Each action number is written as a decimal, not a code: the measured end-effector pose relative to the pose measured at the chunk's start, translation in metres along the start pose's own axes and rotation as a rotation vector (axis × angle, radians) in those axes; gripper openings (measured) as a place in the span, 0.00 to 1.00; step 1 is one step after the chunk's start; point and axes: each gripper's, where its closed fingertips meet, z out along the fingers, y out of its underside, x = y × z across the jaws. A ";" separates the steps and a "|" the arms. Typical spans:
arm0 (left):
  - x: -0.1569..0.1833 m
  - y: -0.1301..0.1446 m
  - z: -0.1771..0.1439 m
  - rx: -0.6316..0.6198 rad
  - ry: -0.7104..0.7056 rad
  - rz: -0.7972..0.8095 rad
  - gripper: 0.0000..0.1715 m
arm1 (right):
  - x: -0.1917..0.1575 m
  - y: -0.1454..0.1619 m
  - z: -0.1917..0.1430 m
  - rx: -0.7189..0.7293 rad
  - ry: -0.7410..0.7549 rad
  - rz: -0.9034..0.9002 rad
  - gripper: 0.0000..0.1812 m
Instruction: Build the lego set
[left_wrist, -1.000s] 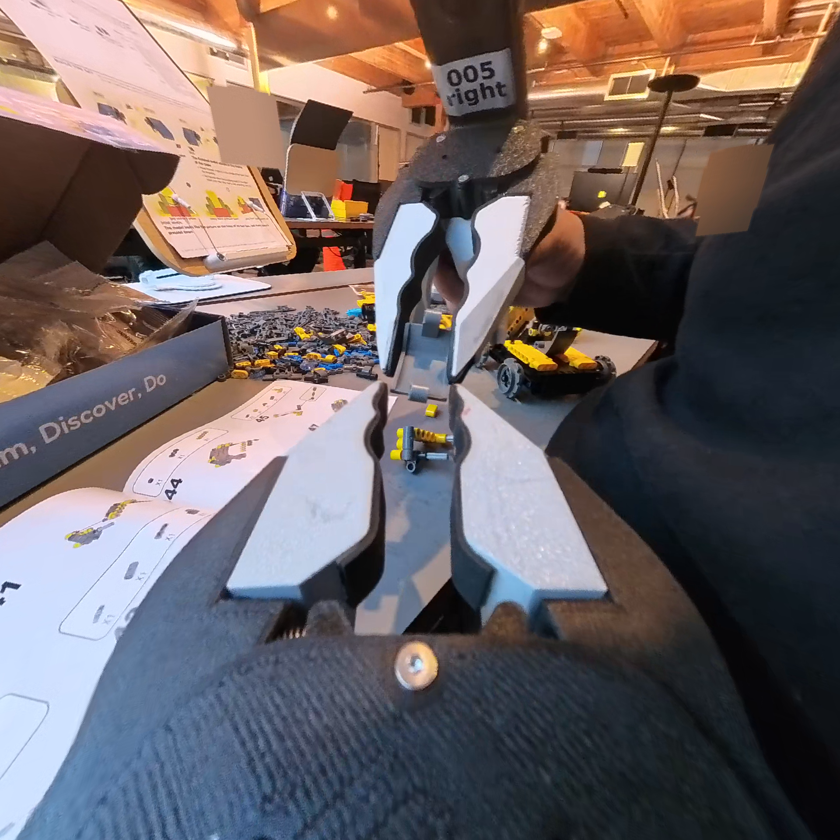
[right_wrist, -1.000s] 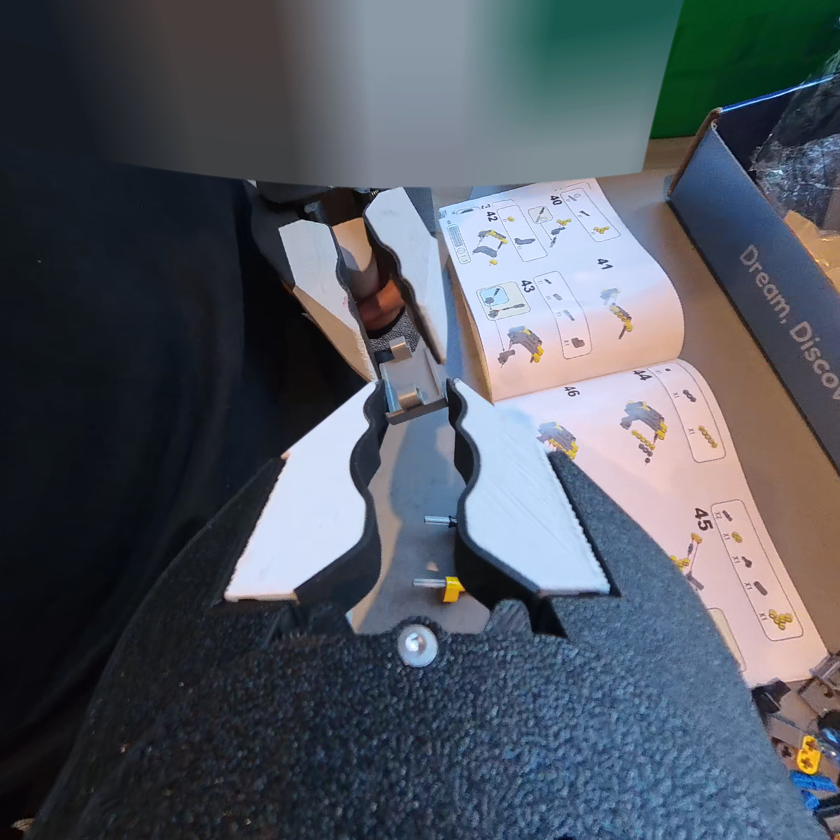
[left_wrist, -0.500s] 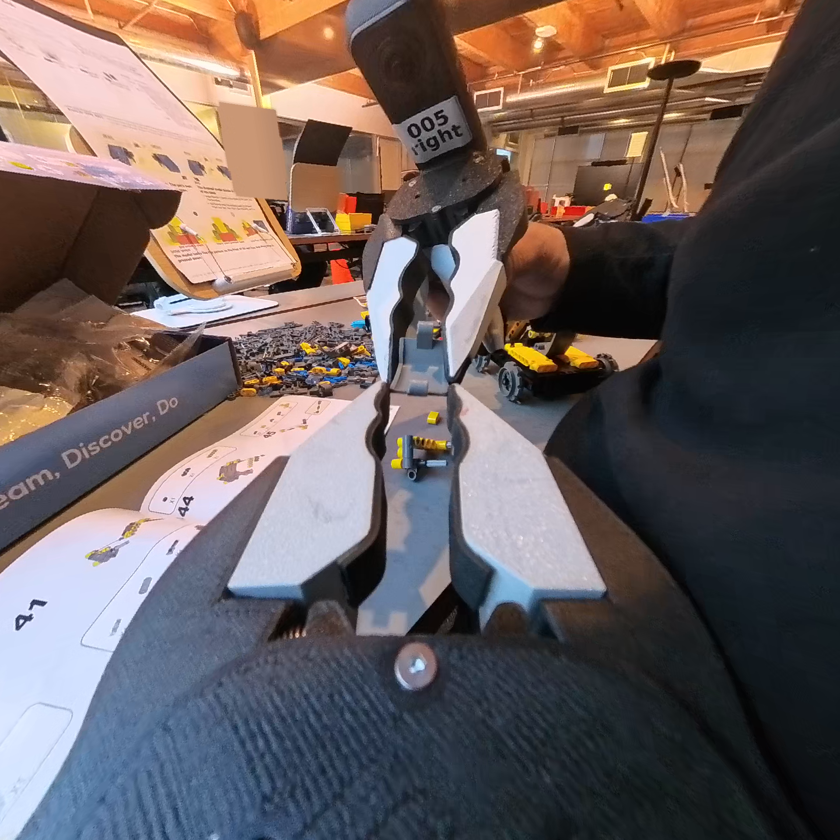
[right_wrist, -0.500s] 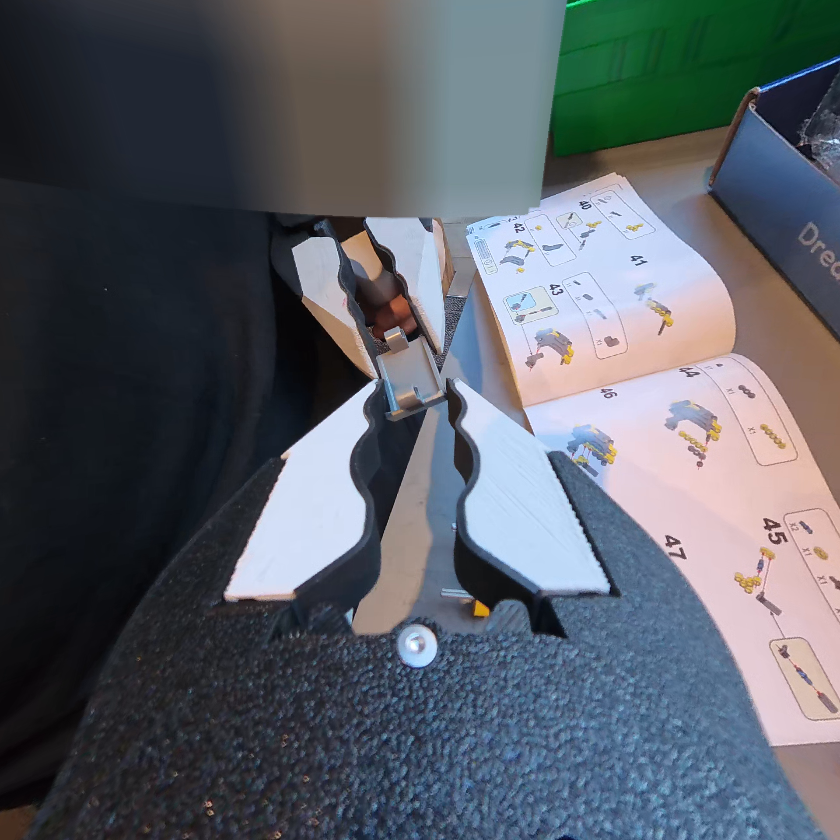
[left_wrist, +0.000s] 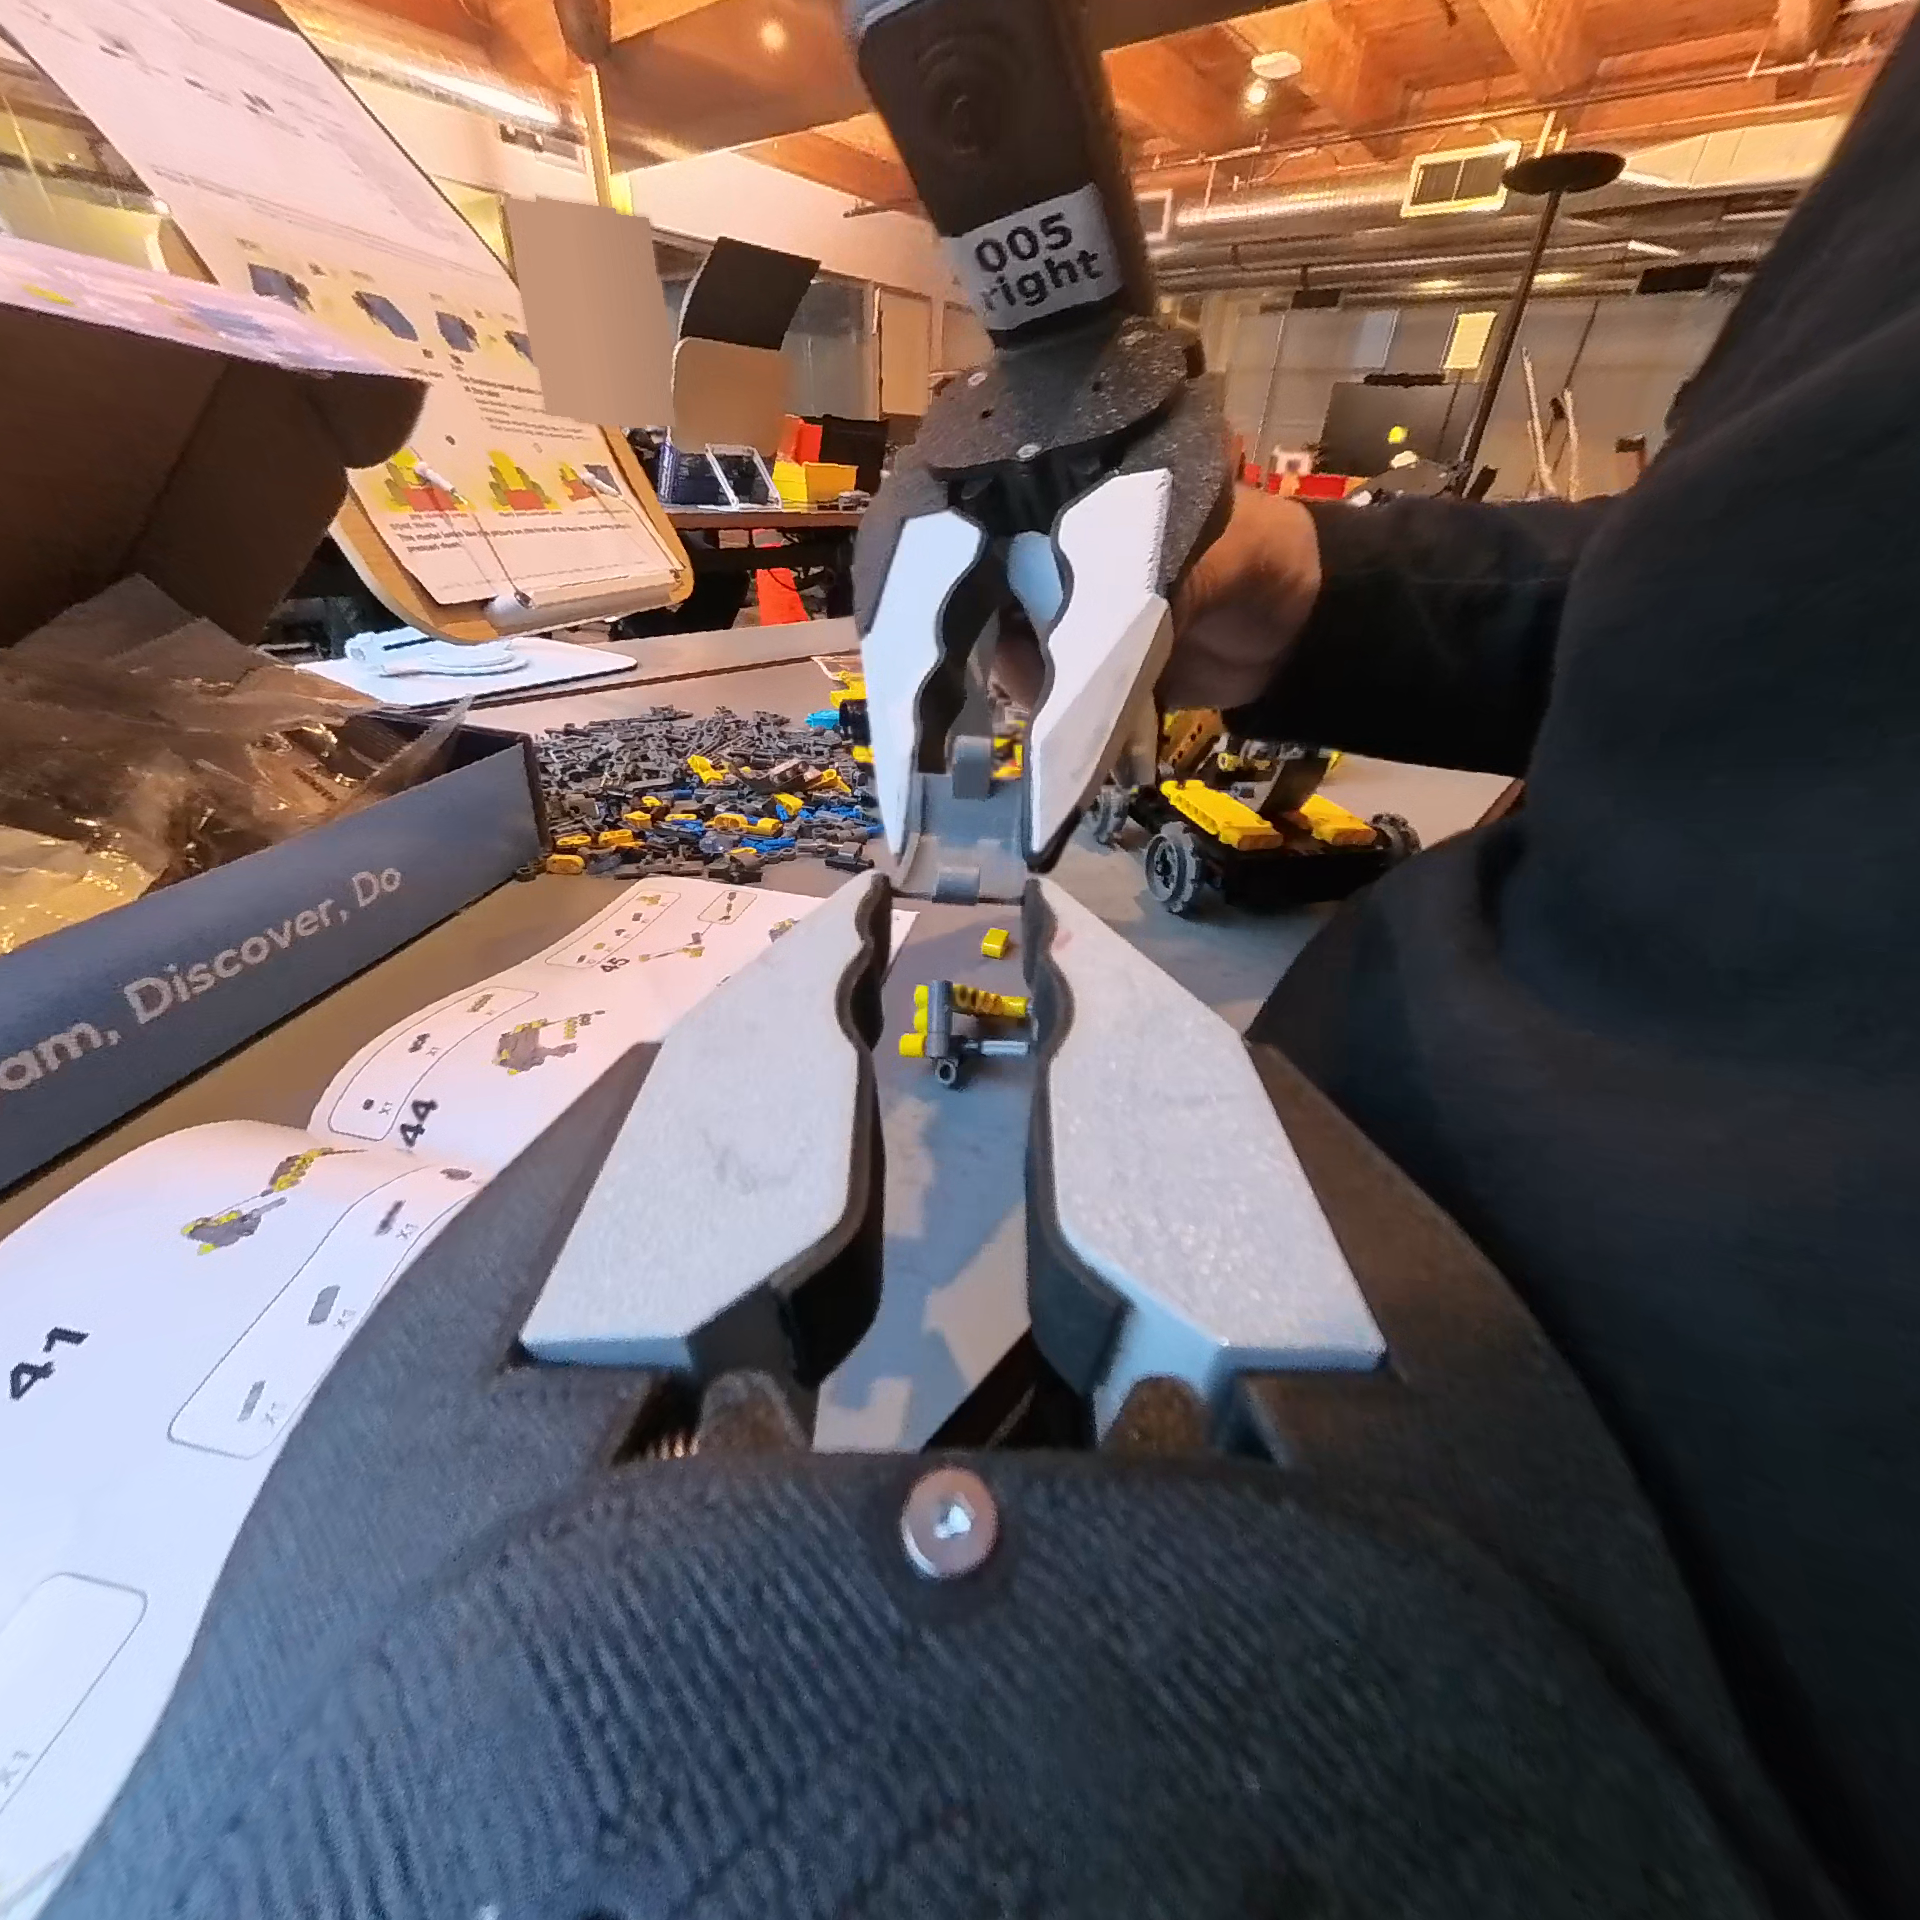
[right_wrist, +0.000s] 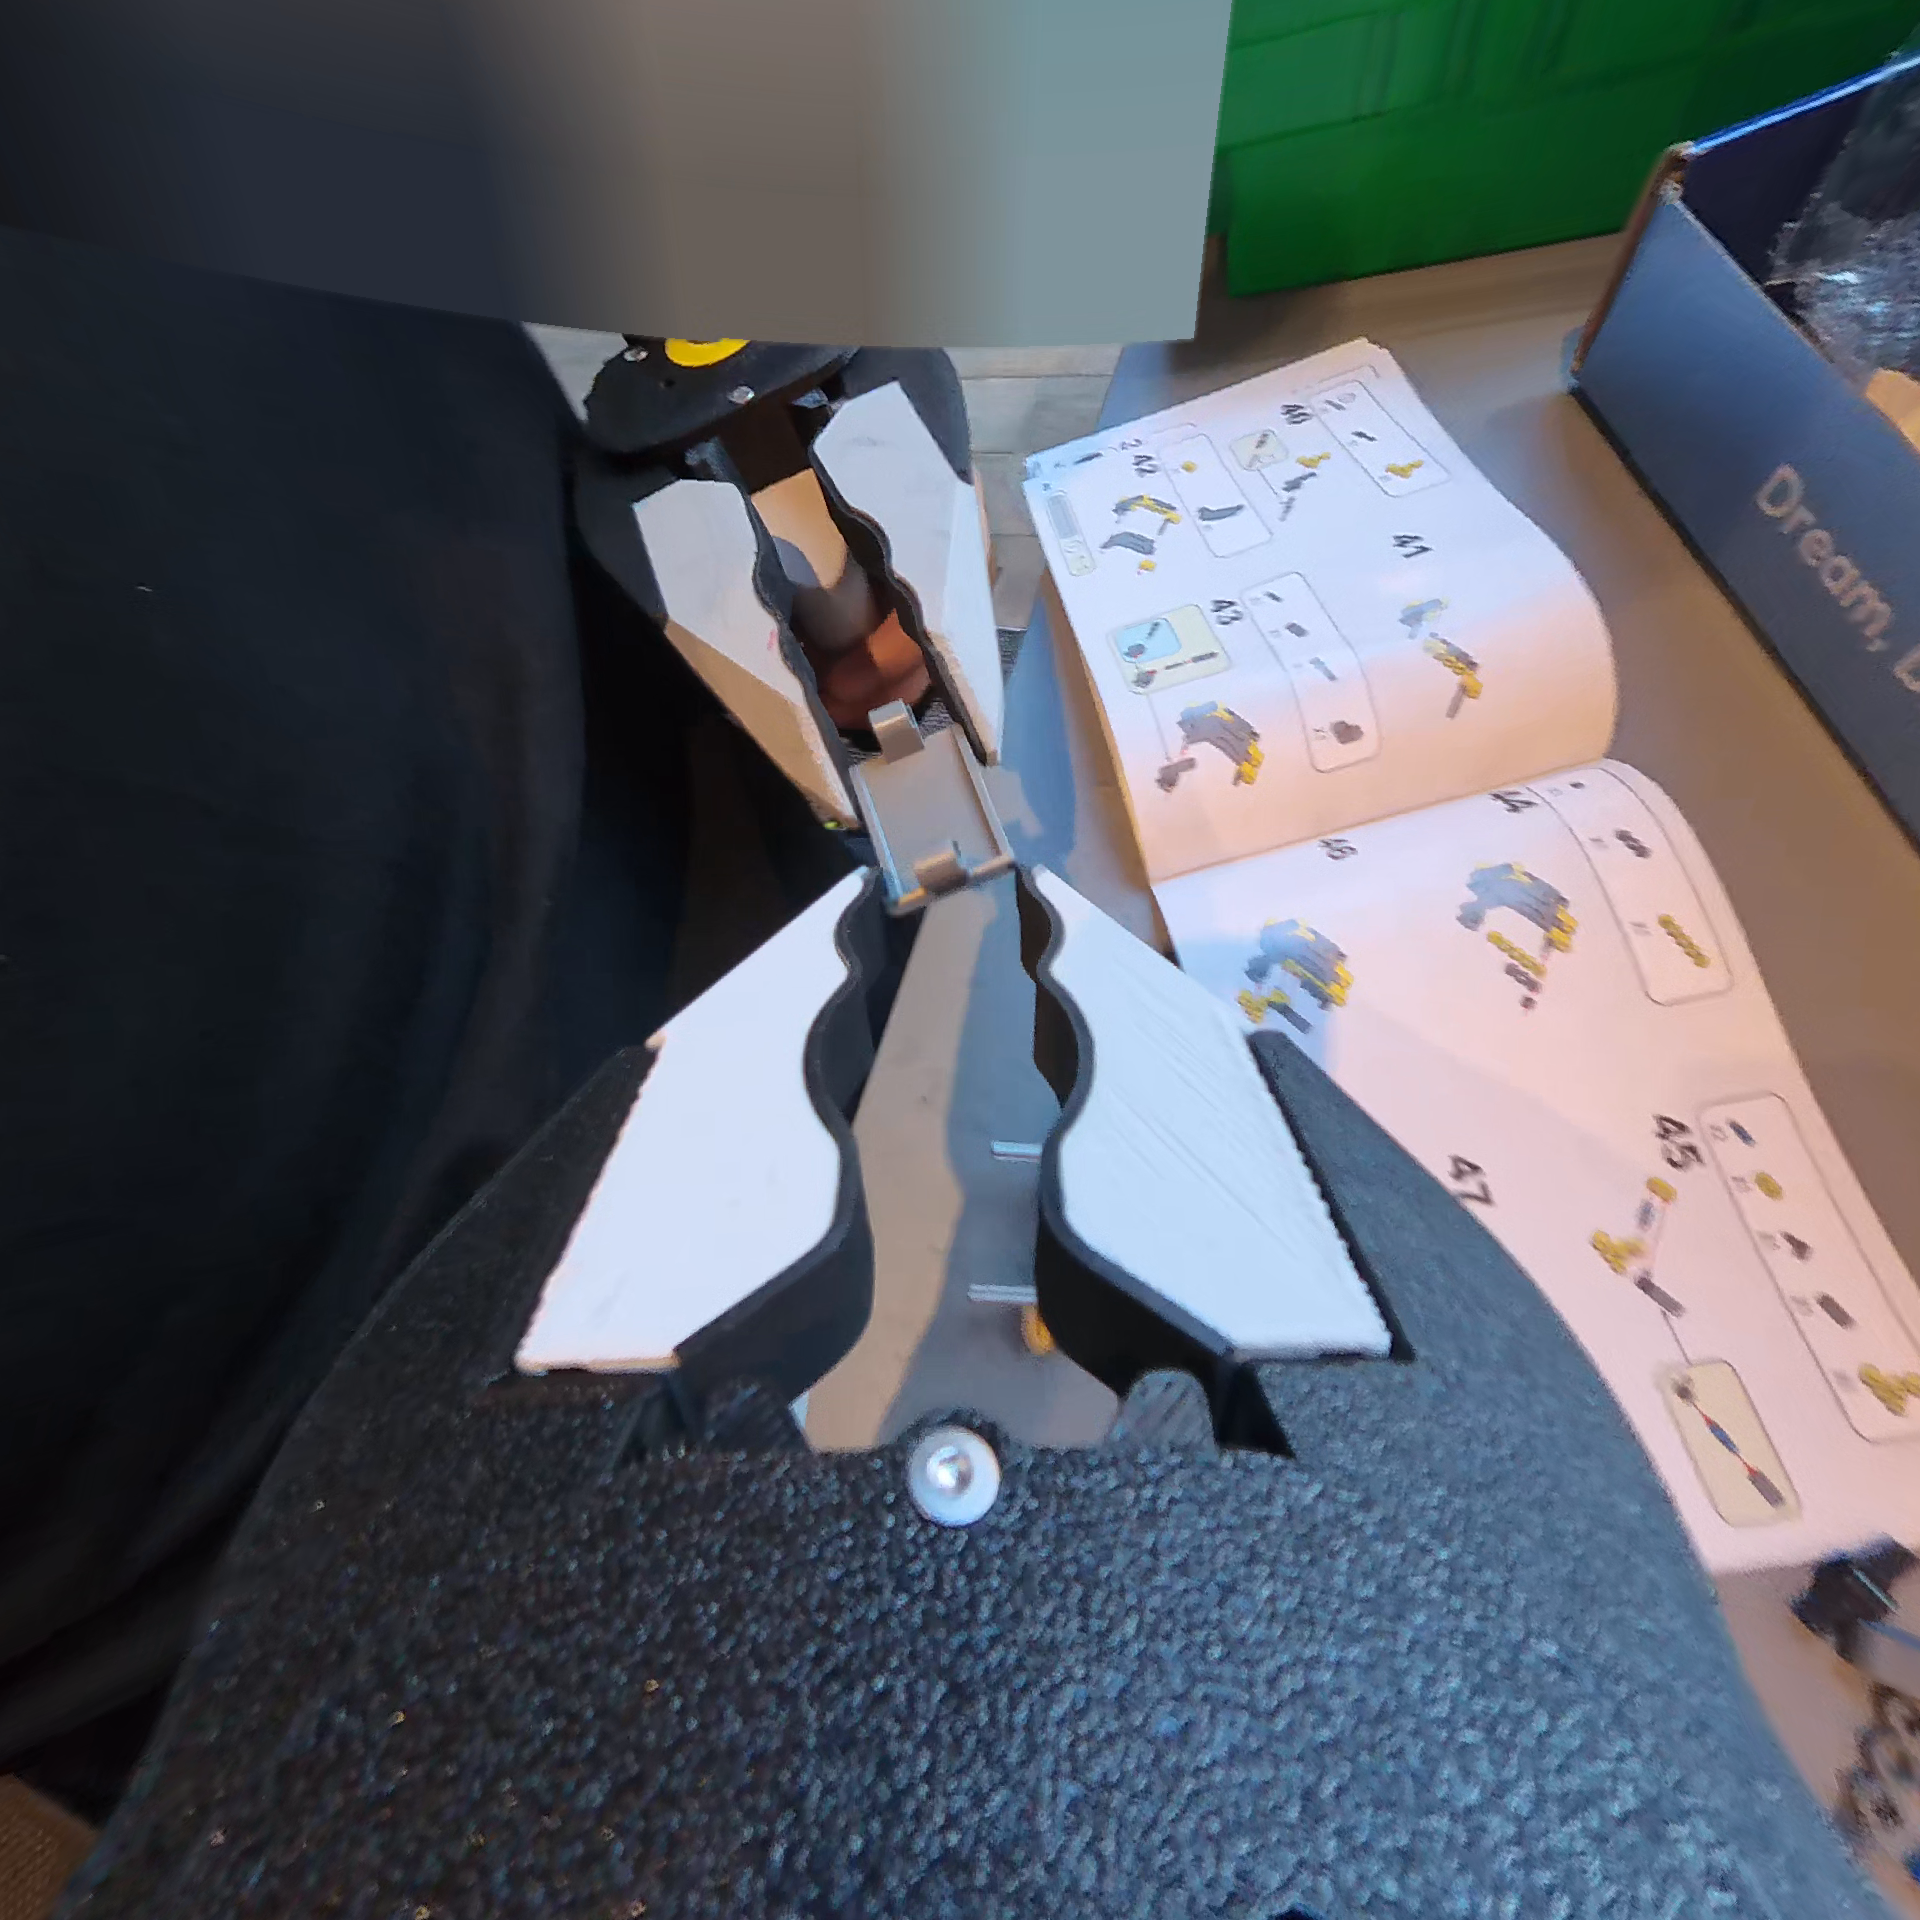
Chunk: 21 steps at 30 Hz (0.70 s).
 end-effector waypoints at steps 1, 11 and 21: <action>-0.002 0.000 0.000 0.002 -0.003 -0.015 0.14 | 0.002 0.000 -0.002 0.002 0.016 -0.003 0.13; -0.015 -0.003 -0.002 0.039 0.040 -0.337 0.14 | 0.004 -0.007 -0.009 -0.009 0.079 -0.053 0.16; -0.012 -0.014 -0.011 0.146 0.175 -0.548 0.14 | -0.004 -0.026 -0.004 0.095 -0.013 0.044 0.21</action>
